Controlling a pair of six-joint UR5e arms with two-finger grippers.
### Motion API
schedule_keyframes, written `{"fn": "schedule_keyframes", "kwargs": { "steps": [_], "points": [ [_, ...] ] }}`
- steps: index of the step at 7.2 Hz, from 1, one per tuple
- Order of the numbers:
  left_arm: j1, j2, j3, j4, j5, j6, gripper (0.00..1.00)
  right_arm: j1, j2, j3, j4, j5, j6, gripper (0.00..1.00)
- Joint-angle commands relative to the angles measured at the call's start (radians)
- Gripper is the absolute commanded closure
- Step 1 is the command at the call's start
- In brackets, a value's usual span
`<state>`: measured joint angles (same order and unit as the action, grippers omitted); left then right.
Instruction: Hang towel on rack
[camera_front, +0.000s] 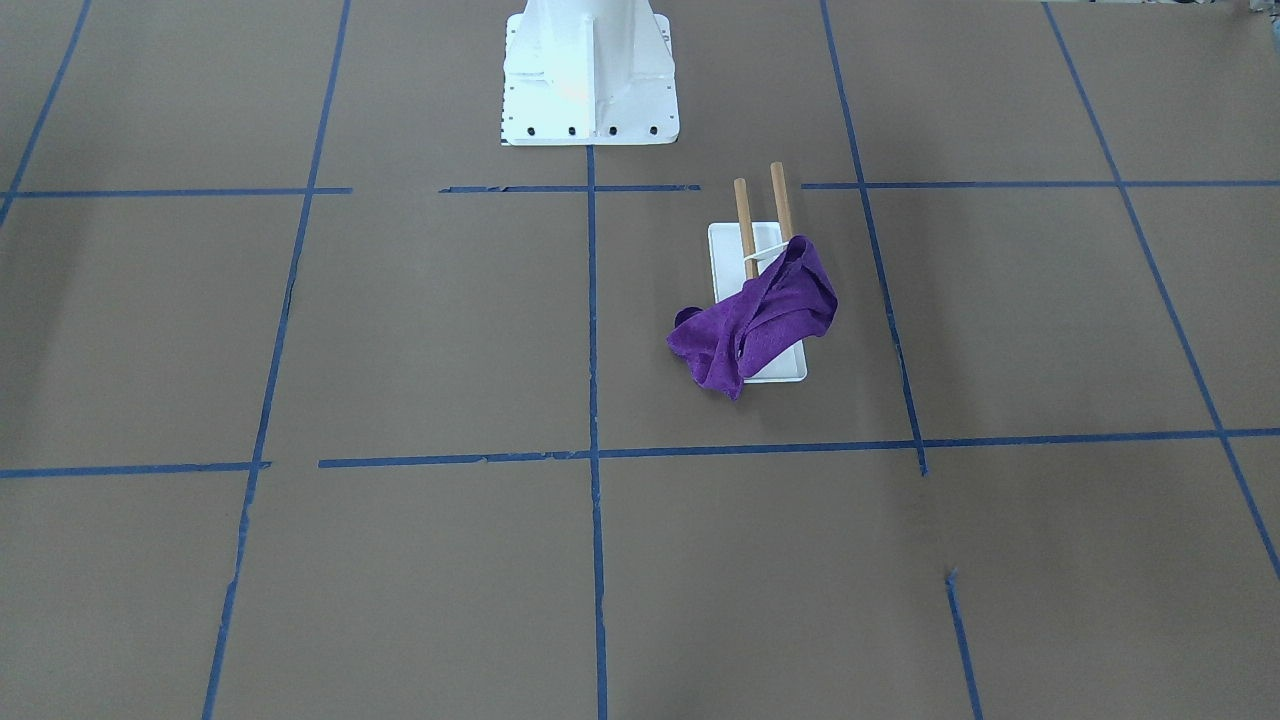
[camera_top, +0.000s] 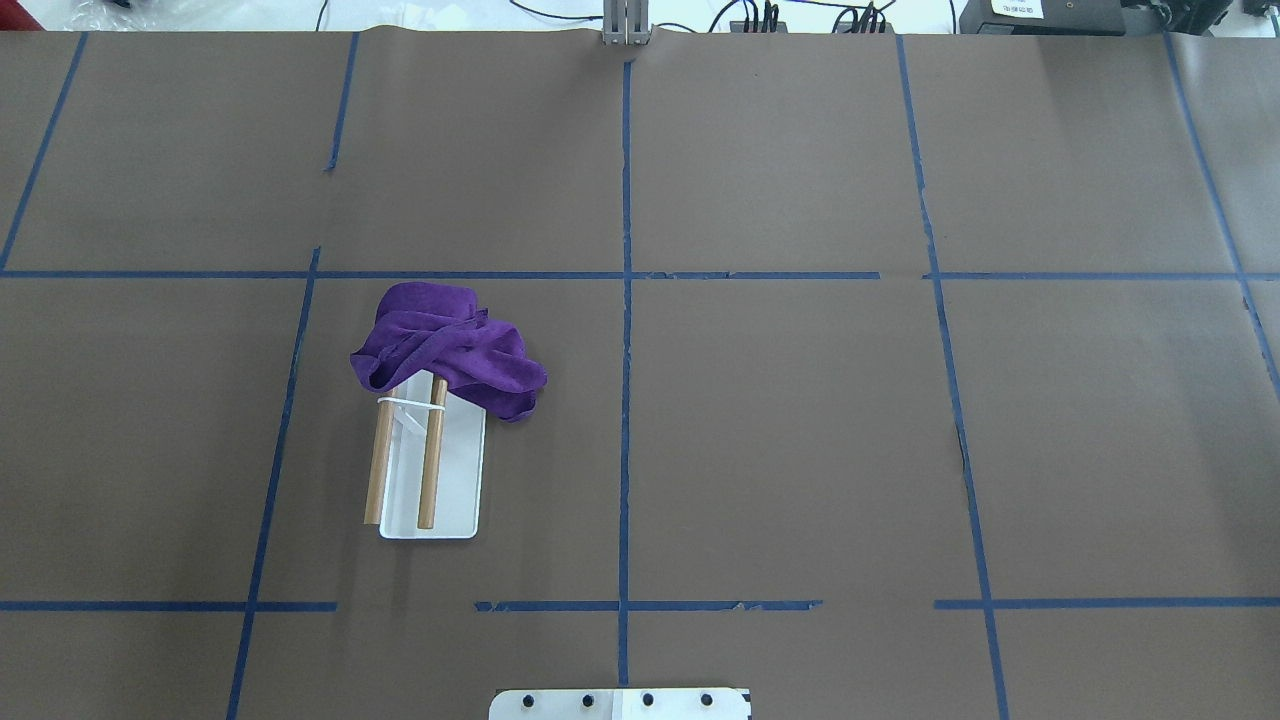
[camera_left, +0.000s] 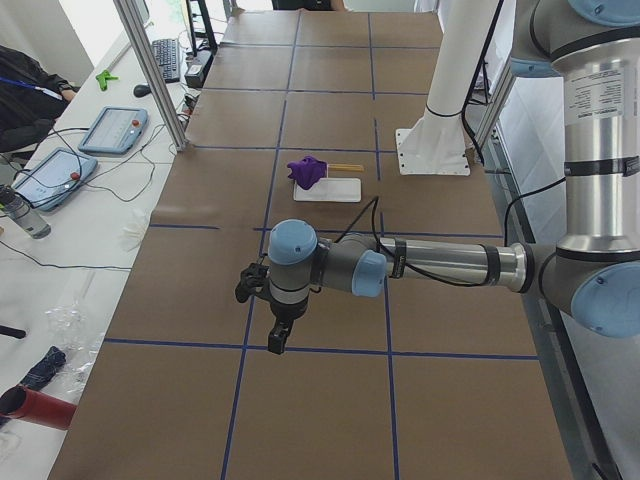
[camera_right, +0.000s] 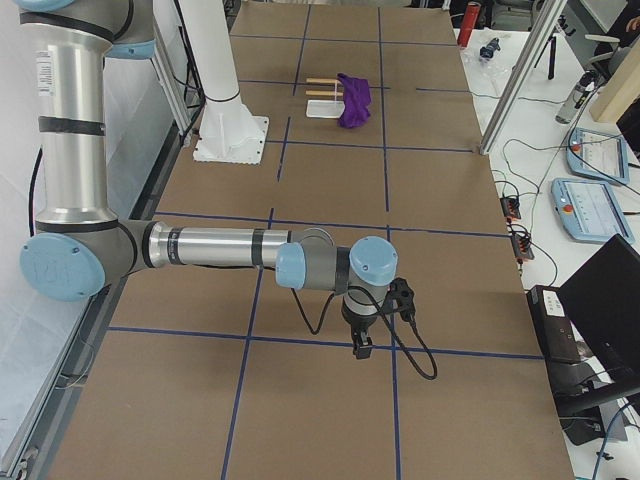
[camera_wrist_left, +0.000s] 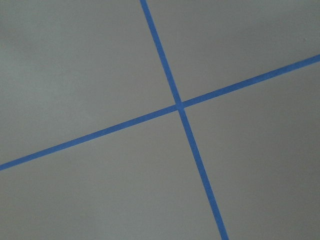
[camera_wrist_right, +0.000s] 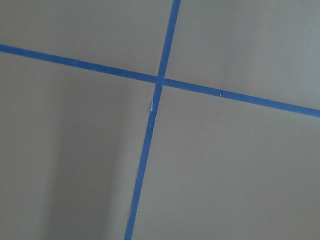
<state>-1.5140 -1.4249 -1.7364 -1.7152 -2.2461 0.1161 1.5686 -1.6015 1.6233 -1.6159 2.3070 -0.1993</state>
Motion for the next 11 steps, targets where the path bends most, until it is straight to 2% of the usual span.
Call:
{"fn": "schedule_keyframes", "kwargs": {
  "steps": [1,5,7,9,11],
  "points": [
    [-0.005,0.023,0.015,-0.004,-0.085,0.004,0.00,0.001,0.000,0.006,0.002,0.003,0.009,0.00],
    [-0.054,0.003,0.030,0.009,-0.073,-0.007,0.00,-0.002,0.005,0.003,0.004,-0.001,0.011,0.00],
    [-0.051,-0.008,0.021,0.104,-0.072,-0.004,0.00,-0.007,0.009,0.003,0.004,-0.001,0.011,0.00],
    [-0.054,0.006,-0.038,0.105,-0.072,-0.004,0.00,-0.009,0.009,0.003,0.010,-0.003,0.011,0.00],
    [-0.052,-0.003,-0.054,0.103,-0.072,-0.003,0.00,-0.015,0.009,0.001,0.010,-0.001,0.009,0.00]
  ]
}}
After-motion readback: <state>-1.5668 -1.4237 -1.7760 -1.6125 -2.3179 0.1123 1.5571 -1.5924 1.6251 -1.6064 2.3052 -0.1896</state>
